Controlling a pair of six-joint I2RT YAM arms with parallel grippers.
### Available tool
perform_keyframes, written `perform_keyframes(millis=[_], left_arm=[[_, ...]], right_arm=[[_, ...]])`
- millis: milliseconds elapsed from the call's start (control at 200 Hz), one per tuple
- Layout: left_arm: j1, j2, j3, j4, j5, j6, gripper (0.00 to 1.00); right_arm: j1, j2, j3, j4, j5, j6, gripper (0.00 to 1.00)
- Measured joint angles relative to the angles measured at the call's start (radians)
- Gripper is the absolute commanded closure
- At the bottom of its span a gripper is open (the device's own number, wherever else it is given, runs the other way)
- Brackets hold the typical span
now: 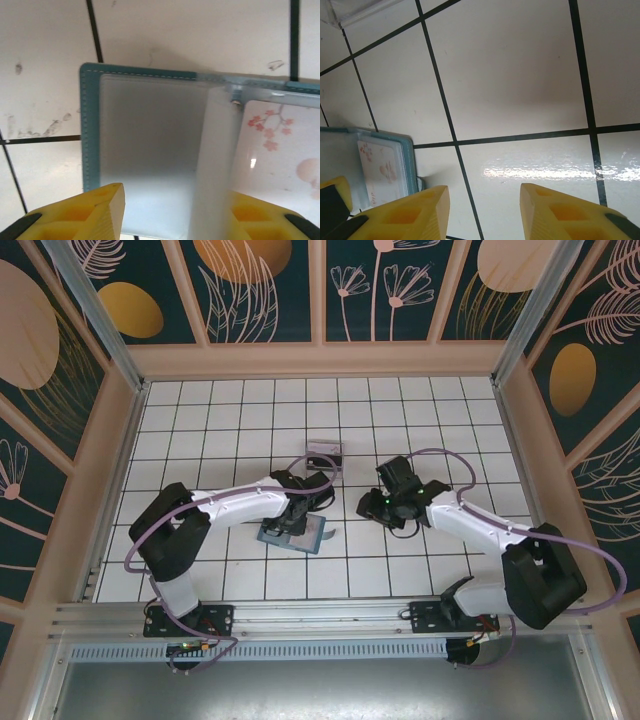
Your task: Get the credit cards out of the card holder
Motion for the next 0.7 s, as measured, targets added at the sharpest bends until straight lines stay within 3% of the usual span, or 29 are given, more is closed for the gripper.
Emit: perform_keyframes(millis=[380, 571, 701], left_arm=[[0.0, 0.0, -0.02, -0.007, -0.045, 0.01, 0.52], [0.005, 0.0, -0.079, 0.03, -0.04, 0.021, 0.52], [0.018, -0.01, -0.114, 0.073, -0.026, 0.027, 0.52]], right_arm=[[0.134, 0.102, 0.084, 0.002, -0.044, -0.018, 0.46], [0.205, 0.177, 0.114, 0.016, -0.071, -0.017, 0.48], [0.231, 0.227, 0.122, 0.028, -0.085, -0.012, 0.55]])
